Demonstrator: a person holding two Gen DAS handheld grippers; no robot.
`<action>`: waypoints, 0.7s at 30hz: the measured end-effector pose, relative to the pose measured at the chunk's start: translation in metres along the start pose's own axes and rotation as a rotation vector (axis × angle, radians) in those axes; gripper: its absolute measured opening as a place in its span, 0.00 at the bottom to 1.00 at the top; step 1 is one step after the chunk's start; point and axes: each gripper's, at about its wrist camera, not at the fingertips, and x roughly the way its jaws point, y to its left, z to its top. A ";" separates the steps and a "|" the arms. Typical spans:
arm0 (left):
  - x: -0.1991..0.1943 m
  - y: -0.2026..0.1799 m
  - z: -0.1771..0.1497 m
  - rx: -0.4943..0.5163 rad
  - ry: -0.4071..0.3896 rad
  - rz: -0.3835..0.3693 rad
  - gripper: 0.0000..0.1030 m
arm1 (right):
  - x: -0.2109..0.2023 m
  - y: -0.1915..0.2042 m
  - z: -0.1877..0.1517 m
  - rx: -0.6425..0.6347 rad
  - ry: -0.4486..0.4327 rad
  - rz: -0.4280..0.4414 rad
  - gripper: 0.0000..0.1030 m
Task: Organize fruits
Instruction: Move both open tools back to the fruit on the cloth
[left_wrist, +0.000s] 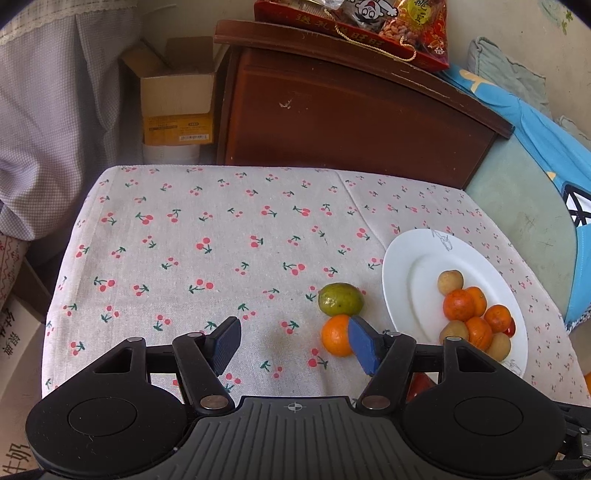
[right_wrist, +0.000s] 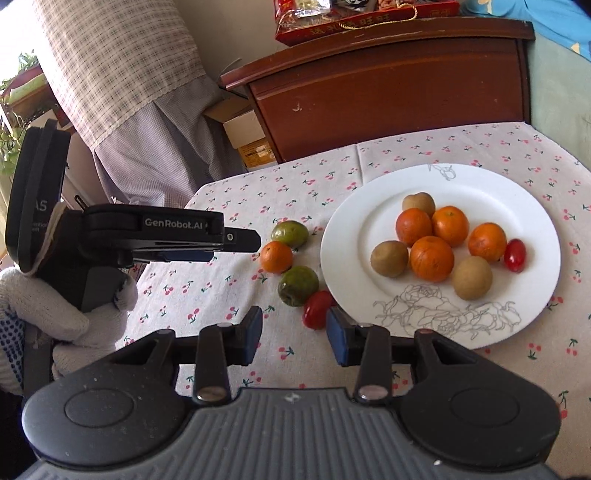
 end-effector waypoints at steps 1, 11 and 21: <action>0.001 0.000 -0.001 -0.002 0.003 -0.002 0.61 | 0.002 0.001 -0.001 -0.002 0.004 -0.003 0.39; 0.011 -0.005 -0.002 -0.003 0.019 -0.024 0.60 | 0.016 0.003 -0.006 -0.042 -0.013 -0.065 0.37; 0.022 -0.017 -0.006 0.032 0.024 -0.047 0.58 | 0.027 0.006 -0.007 -0.077 -0.031 -0.089 0.34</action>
